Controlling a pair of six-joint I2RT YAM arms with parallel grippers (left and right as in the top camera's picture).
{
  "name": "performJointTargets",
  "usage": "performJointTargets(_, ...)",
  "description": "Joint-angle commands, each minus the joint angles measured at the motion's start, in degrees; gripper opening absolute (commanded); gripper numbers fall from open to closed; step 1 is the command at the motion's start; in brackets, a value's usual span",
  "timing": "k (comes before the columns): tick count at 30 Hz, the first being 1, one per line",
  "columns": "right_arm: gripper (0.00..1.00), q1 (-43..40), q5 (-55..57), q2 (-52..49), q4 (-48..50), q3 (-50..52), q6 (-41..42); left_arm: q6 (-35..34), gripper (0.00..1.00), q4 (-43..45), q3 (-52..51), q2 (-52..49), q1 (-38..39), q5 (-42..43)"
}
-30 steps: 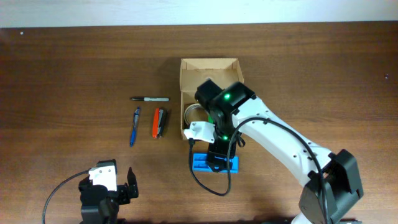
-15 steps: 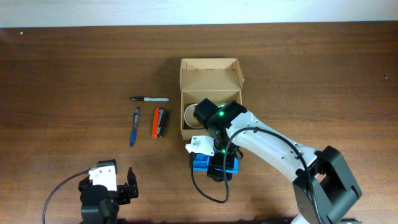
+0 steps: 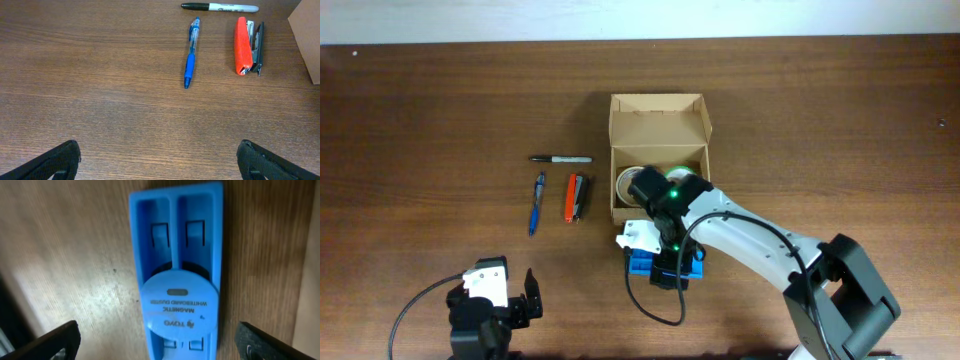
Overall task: Pack container
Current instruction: 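Move the right gripper down onto the blue duster and grasp it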
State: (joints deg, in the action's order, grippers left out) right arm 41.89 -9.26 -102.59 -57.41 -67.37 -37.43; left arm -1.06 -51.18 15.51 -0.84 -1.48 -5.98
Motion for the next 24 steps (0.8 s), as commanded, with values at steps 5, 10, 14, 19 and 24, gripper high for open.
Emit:
performJointTargets(5, 1.0, 0.46, 2.45, 0.96, 5.4, 4.2, 0.42, 0.9, 1.0, -0.02, -0.39, 0.5, -0.31, 0.2)
performJointTargets(10, 1.0, 0.46, 2.45, 0.96, 9.46, 6.34, 0.42, 0.9, 1.0, -0.02, -0.39, 0.5, -0.31, 0.2)
performJointTargets(14, 1.0, 0.46, 2.49, 0.96, 12.66, 8.37, 0.42, 0.9, 1.0, -0.02, -0.39, 0.5, -0.31, 0.2)
performJointTargets(19, 0.9, 0.46, 2.49, 0.96, 13.77, 9.31, 0.42, 0.9, 1.0, -0.02, -0.39, 0.5, -0.31, 0.2)
performJointTargets(24, 0.72, 0.46, 2.47, 0.96, 13.77, 9.31, 0.42, 0.9, 1.0, -0.02, -0.39, 0.5, -0.31, 0.2)
